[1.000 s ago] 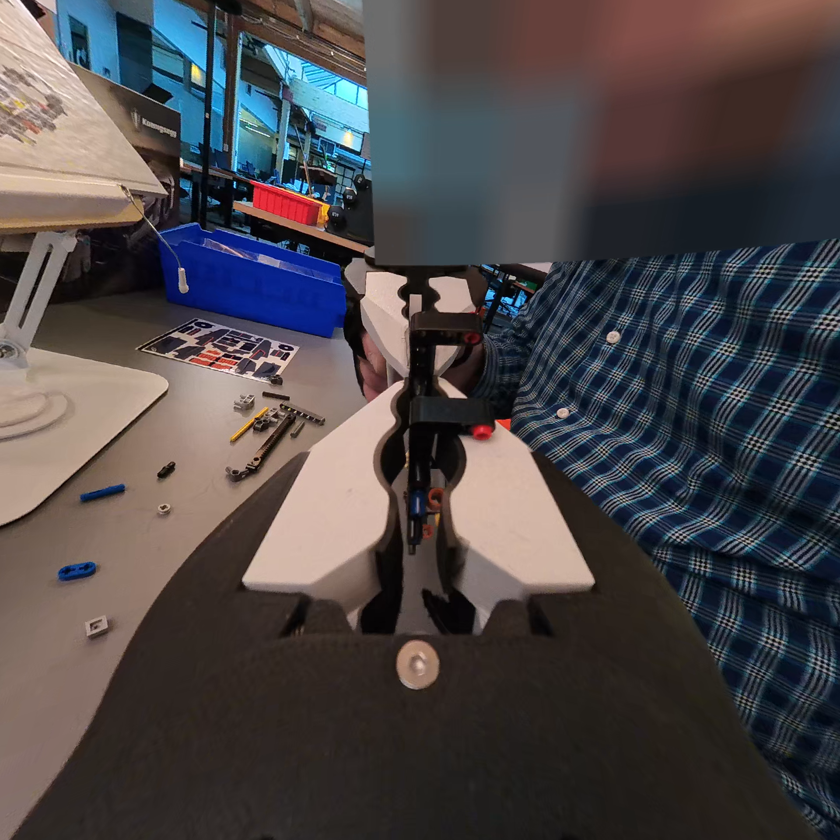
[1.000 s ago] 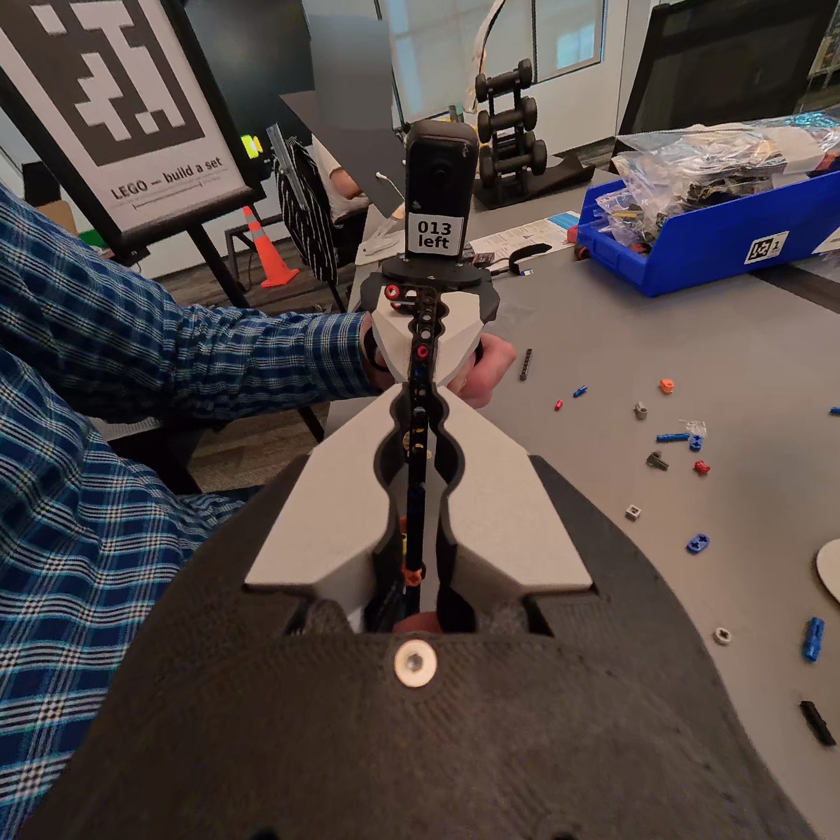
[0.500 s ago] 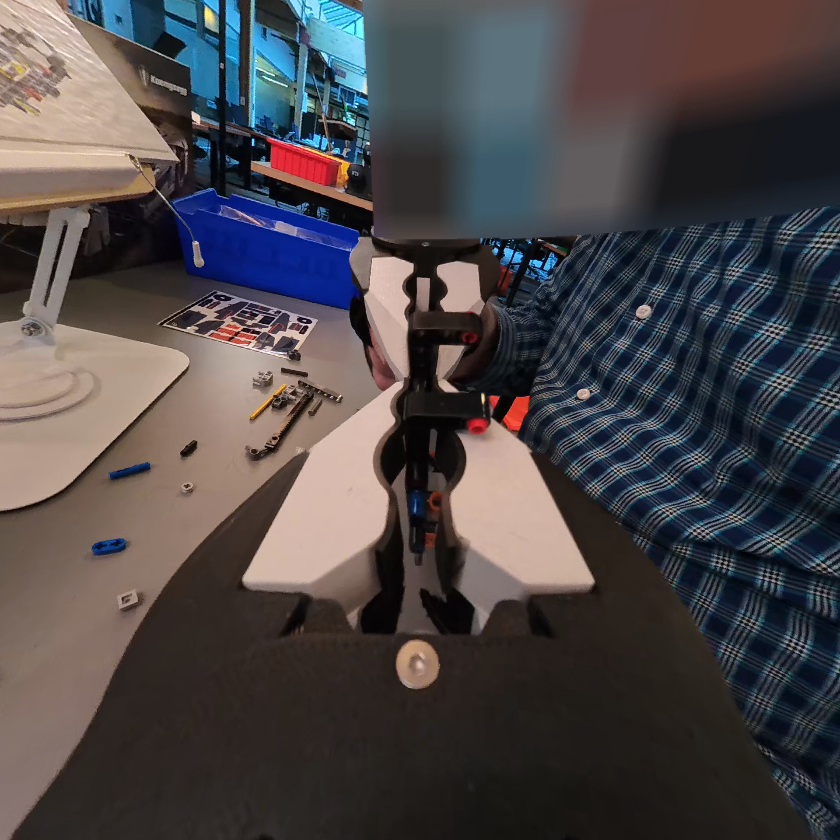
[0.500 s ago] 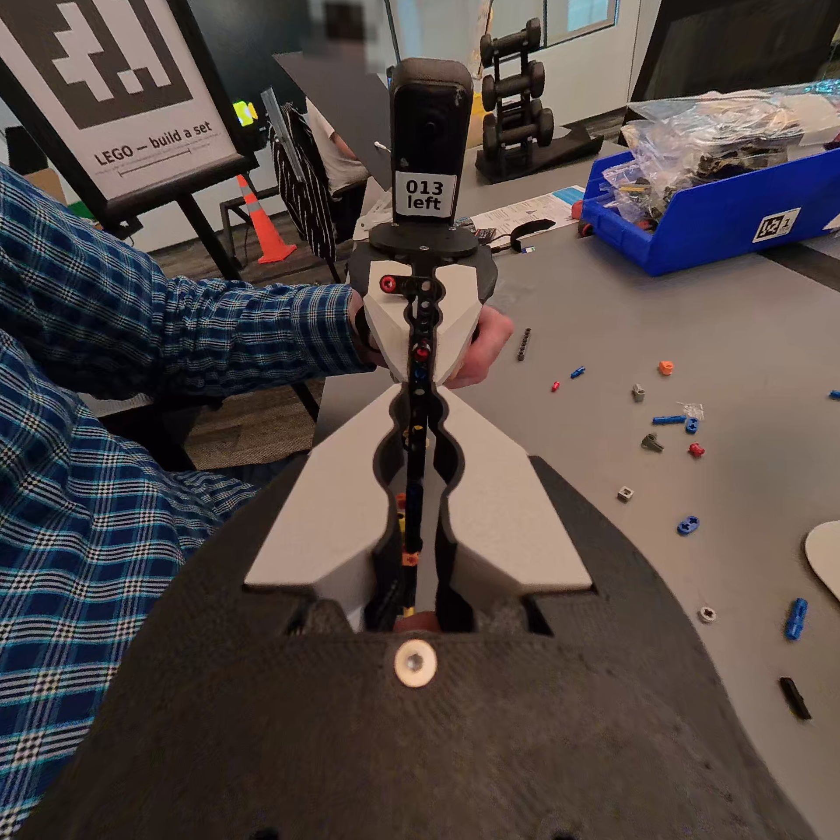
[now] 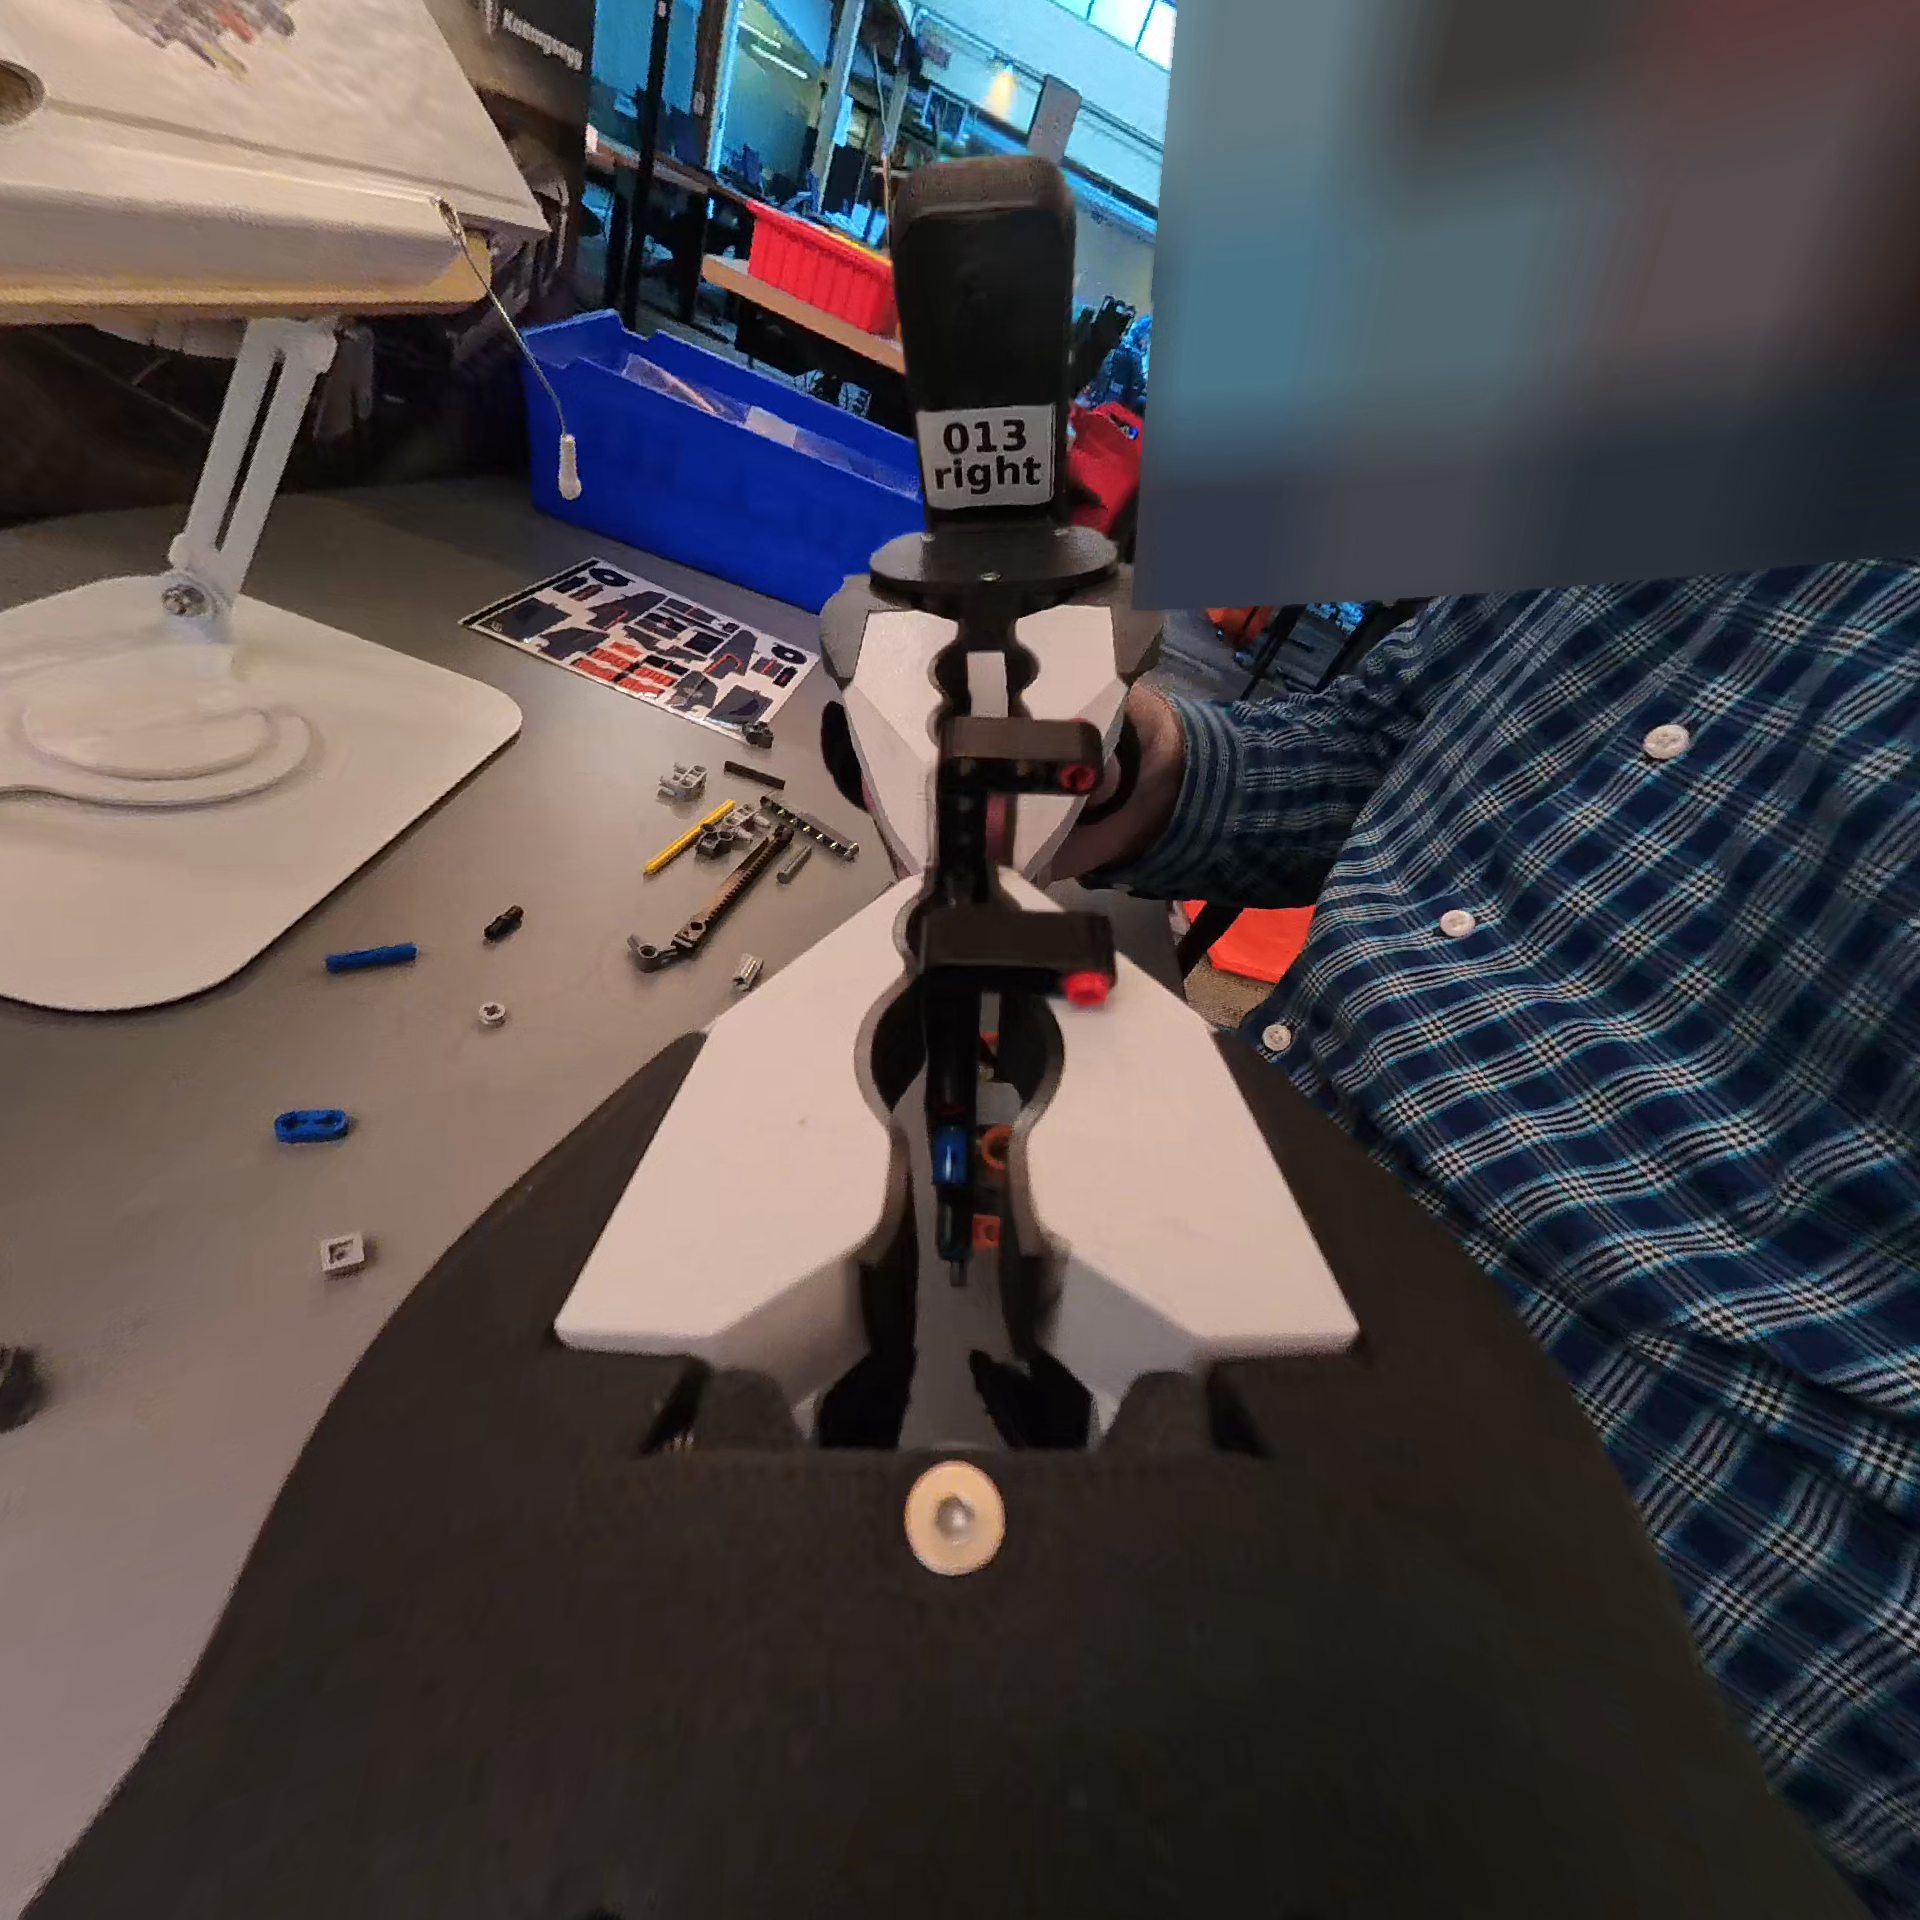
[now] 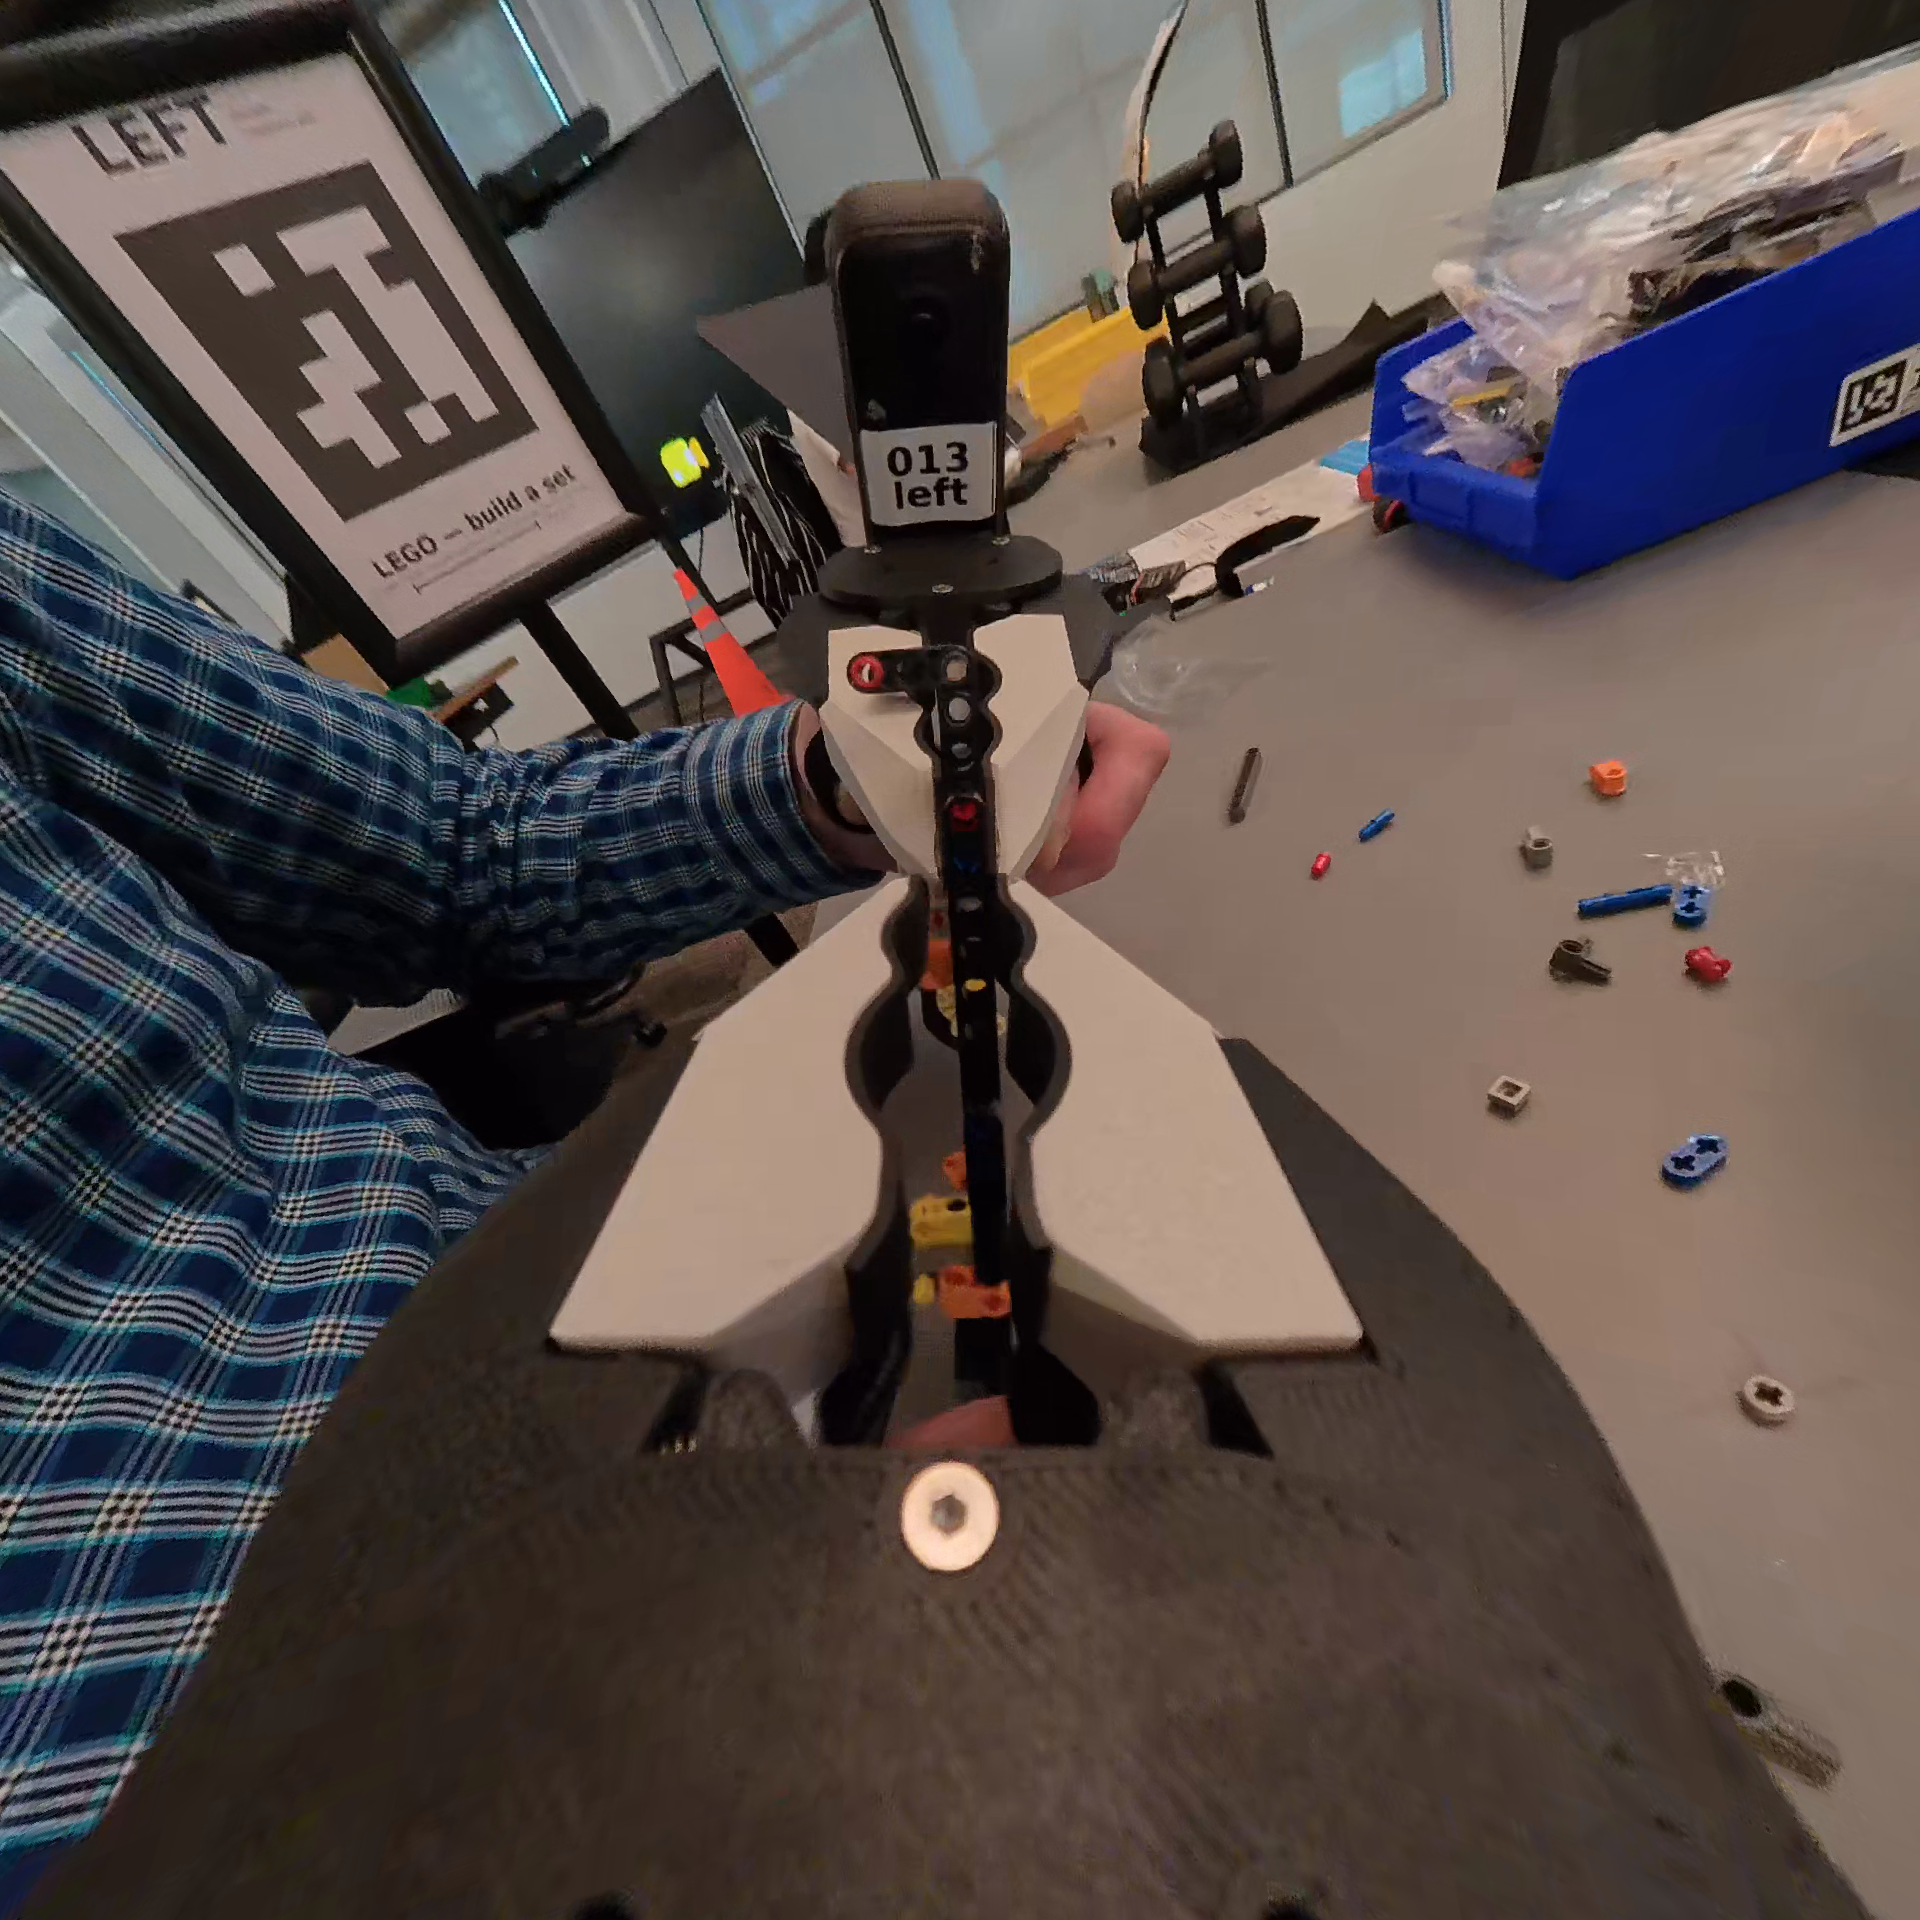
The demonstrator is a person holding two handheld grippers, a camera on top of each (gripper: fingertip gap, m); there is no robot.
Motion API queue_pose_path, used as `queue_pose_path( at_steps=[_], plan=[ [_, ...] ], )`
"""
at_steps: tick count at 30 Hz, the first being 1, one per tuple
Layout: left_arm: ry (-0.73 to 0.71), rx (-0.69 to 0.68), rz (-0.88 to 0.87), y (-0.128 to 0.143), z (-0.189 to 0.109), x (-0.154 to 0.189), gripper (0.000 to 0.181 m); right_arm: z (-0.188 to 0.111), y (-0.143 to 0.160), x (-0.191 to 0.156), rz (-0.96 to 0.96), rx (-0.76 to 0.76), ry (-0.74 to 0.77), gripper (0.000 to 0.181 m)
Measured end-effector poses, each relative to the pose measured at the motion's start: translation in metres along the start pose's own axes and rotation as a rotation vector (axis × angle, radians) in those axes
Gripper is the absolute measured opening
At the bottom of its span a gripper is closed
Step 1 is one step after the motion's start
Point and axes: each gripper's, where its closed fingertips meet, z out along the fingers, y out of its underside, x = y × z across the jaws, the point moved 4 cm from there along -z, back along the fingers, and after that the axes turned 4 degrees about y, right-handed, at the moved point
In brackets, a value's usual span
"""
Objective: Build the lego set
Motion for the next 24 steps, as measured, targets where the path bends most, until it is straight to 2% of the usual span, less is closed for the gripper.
queue_pose_path(
  at_steps=[13,24],
  plan=[
    [-0.028,-0.052,0.053,0.003,0.011,0.004,0.005,-0.009,-0.005,0.000,-0.083,0.048,-0.032,0.005],
    [-0.044,-0.056,0.052,0.002,0.013,0.002,0.005,-0.013,-0.002,0.005,-0.051,0.073,-0.042,0.009]
  ],
)
